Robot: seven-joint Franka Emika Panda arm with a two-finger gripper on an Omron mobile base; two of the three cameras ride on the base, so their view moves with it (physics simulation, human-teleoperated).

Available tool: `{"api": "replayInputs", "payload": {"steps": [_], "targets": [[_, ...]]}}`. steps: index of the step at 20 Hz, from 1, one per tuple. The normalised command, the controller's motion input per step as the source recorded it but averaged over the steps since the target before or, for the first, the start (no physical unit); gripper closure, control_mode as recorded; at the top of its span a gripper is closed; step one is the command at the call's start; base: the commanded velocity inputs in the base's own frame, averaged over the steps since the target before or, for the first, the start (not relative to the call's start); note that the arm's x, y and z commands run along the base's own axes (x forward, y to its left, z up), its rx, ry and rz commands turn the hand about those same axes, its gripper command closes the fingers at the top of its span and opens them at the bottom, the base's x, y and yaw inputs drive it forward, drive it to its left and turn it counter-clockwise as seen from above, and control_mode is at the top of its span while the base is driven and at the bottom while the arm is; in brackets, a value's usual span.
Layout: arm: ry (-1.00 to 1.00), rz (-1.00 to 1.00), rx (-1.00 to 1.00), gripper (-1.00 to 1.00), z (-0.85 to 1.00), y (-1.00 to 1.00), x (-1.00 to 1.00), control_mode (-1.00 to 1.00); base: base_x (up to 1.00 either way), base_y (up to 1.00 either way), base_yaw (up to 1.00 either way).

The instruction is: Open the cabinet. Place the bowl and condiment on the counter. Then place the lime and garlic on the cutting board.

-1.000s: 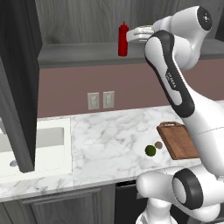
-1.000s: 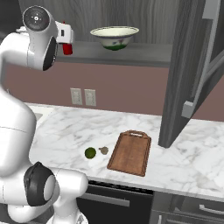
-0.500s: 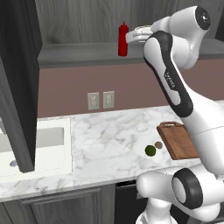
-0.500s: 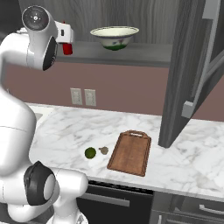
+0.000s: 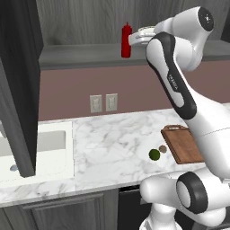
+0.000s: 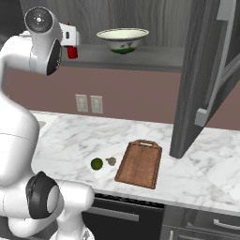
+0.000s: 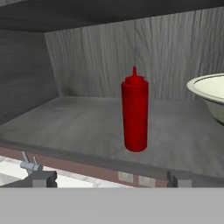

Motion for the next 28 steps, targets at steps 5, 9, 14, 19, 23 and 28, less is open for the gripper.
{"api": "replayInputs", "payload": {"steps": [5, 9, 14, 19, 23, 28], "targets": [[0.0, 0.0, 0.0, -1.0, -0.07, 0.0, 0.17, -1.0, 0.0, 0.0, 0.0], [0.0, 0.0, 0.0, -1.0, -0.1, 0.0, 0.23, -1.0, 0.0, 0.0, 0.0], [0.0, 0.0, 0.0, -1.0, -0.09, 0.0, 0.16, -1.0, 0.0, 0.0, 0.0], [0.0, 0.0, 0.0, -1.0, -0.03, 0.0, 0.09, -1.0, 0.0, 0.0, 0.0], [0.0, 0.0, 0.0, -1.0, 0.0, 0.0, 0.08, -1.0, 0.0, 0.0, 0.0], [0.0, 0.0, 0.0, -1.0, -0.02, 0.0, 0.12, -1.0, 0.0, 0.0, 0.0]]}}
